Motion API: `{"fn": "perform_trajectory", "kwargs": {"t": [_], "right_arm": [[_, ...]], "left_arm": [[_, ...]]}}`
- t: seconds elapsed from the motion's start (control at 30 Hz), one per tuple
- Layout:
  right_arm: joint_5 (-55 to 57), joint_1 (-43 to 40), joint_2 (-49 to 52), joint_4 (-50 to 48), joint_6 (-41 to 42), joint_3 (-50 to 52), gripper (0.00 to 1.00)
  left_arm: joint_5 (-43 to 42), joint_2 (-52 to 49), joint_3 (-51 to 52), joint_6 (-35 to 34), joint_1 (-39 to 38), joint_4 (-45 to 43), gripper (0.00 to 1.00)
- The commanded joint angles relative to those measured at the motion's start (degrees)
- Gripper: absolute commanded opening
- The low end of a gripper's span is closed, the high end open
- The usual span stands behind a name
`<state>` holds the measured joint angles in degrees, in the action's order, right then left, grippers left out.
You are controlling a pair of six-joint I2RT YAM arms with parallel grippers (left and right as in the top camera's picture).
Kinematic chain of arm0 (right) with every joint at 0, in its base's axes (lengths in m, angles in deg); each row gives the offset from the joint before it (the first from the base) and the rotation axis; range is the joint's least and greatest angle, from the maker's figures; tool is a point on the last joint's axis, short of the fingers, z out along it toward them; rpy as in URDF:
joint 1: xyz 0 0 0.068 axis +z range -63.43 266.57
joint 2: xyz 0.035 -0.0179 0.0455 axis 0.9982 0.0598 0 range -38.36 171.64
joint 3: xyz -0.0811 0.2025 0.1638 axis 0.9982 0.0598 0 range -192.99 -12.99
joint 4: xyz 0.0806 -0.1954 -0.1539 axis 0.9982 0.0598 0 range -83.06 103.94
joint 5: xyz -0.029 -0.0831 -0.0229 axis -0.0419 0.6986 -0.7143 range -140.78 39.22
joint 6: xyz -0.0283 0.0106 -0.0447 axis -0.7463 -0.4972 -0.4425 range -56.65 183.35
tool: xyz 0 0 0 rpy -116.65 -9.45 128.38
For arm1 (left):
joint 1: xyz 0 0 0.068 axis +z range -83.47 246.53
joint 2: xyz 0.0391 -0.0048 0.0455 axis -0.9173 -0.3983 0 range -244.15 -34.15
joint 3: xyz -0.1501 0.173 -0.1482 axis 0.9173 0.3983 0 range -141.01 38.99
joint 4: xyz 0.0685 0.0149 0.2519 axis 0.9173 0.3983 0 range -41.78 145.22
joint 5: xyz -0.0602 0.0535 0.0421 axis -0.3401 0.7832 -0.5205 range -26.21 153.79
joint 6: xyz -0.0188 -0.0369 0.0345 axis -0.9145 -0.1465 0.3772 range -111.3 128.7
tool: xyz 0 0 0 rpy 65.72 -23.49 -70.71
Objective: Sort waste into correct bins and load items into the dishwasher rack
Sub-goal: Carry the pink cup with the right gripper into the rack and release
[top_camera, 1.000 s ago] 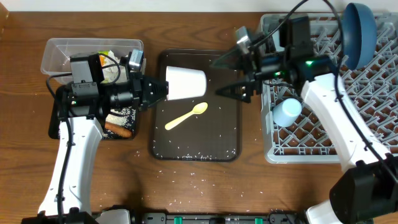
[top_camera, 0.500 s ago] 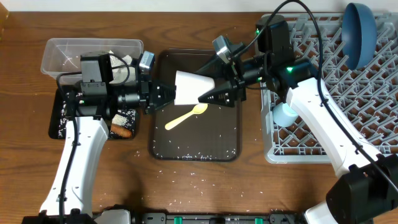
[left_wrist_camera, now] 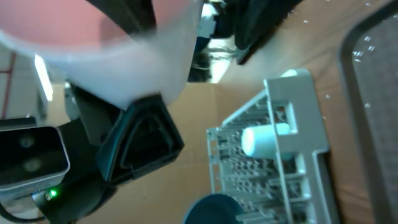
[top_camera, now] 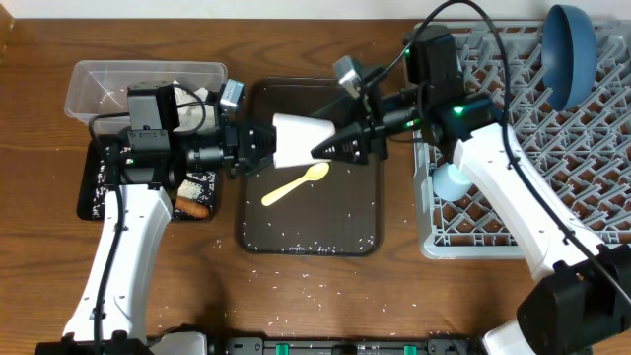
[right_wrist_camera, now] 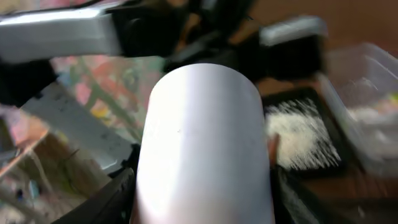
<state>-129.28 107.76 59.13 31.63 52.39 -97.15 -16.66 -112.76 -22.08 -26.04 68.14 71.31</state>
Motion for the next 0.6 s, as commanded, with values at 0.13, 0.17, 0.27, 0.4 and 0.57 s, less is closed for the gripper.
{"fn": "perform_trajectory", "kwargs": {"t": [0.13,0.17,0.27,0.4,0.57], "right_arm": [[17.8,-13.5,-2.8,11.4,12.9,0.2,0.5],[20.8,-15.4,-3.7,14.5,12.9,0.2,0.5],[29.8,-20.5,-6.6,22.1,14.2,-0.8,0.52],[45.8,-25.5,-9.0,34.2,16.7,-6.2,0.52],[66.6,-27.9,-9.1,50.5,18.9,-15.5,0.58]], "left_arm": [[12.4,0.2,-1.0,2.8,0.0,-0.1,0.47],[14.1,0.2,-1.0,3.4,0.0,0.0,0.47],[21.2,0.2,-1.0,4.7,-0.1,0.5,0.47],[32.8,0.2,-1.0,4.7,-0.1,3.0,0.47],[45.6,0.2,-1.0,4.7,-0.6,6.7,0.47]]}}
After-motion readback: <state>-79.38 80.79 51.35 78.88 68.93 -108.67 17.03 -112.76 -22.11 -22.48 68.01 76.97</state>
